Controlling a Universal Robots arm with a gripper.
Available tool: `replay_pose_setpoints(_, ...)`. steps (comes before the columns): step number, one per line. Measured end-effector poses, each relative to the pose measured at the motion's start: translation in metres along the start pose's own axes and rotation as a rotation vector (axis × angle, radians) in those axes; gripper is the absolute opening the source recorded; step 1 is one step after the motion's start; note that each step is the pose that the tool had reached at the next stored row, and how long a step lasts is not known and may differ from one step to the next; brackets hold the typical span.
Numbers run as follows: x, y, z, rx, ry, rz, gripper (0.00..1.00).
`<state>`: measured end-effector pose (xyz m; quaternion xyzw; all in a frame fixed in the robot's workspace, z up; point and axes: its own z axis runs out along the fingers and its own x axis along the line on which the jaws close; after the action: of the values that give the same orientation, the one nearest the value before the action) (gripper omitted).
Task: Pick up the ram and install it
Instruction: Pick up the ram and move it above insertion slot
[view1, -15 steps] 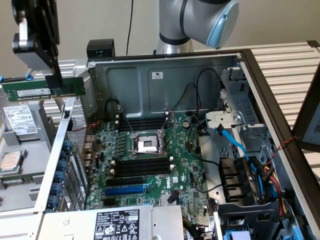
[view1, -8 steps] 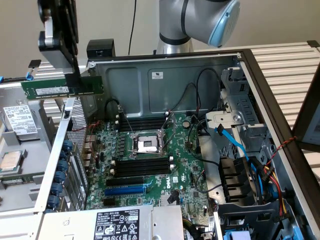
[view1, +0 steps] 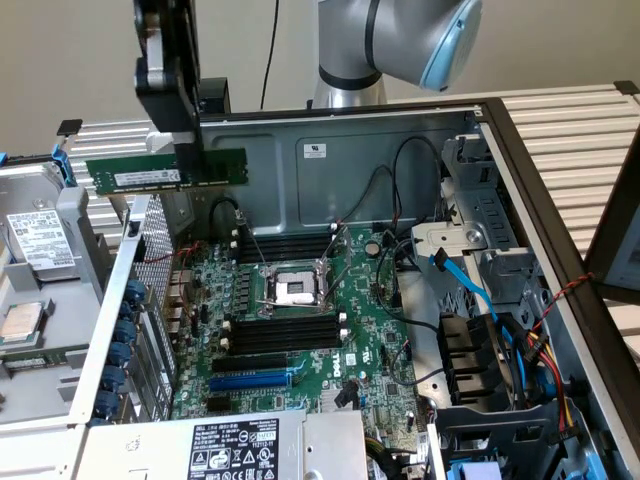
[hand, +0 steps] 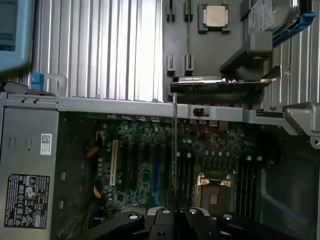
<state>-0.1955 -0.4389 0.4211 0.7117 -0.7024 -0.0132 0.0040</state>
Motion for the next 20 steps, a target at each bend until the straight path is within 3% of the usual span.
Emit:
replay_pose_setpoints(14, -0.001, -0.0634, -0.0013, 0.0000, 0.0004, 0.000, 0.12)
replay_pose_setpoints(17, -0.005, -0.0756, -0.0010, 0.0000, 0.0003, 0.000, 0.12)
replay_pose_setpoints(20, -0.017, -0.0807, 0.0005, 0.0000, 0.0004, 0.000, 0.12)
